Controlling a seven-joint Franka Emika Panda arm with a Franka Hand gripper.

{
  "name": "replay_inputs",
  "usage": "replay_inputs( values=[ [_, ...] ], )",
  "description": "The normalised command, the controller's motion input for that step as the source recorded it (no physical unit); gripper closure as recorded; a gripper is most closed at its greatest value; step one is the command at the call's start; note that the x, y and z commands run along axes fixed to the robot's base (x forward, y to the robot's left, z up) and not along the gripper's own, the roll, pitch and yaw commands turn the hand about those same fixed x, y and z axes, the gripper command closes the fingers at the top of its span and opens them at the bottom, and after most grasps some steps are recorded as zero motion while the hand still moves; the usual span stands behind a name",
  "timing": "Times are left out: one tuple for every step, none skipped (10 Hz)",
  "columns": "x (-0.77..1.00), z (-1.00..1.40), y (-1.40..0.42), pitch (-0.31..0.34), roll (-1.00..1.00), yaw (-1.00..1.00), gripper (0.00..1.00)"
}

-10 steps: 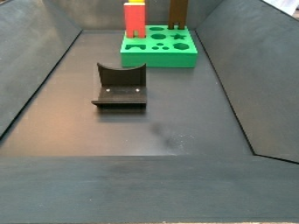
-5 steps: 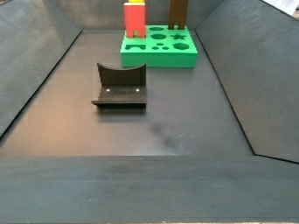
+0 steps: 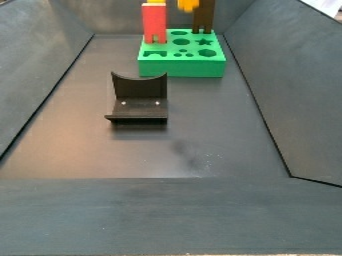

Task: Pick up the 3 prong object. Move up. Rotate the 3 prong object. Place the 3 prong object on the fixture. Regrasp the 3 prong object. Move to above the board. Insert the 3 prong object.
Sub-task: Insert the 3 prong object.

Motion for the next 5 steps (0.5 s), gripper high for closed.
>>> replay_inputs(
  values=[
    [0.0, -0.74, 0.19, 0.013, 0.0, -0.85, 1.0],
    [-0.12, -0.66, 0.1, 0.0, 0.0, -0.9, 1.0],
    [-0.21, -0.53, 0.01, -0.101, 0.0, -0.91, 1.0],
    [-0.13, -0.46, 0.0, -0.154, -0.06, -0.89, 1.0],
    [-0.08, -0.45, 0.0, -0.186, -0.12, -0.89, 1.0]
  ],
)
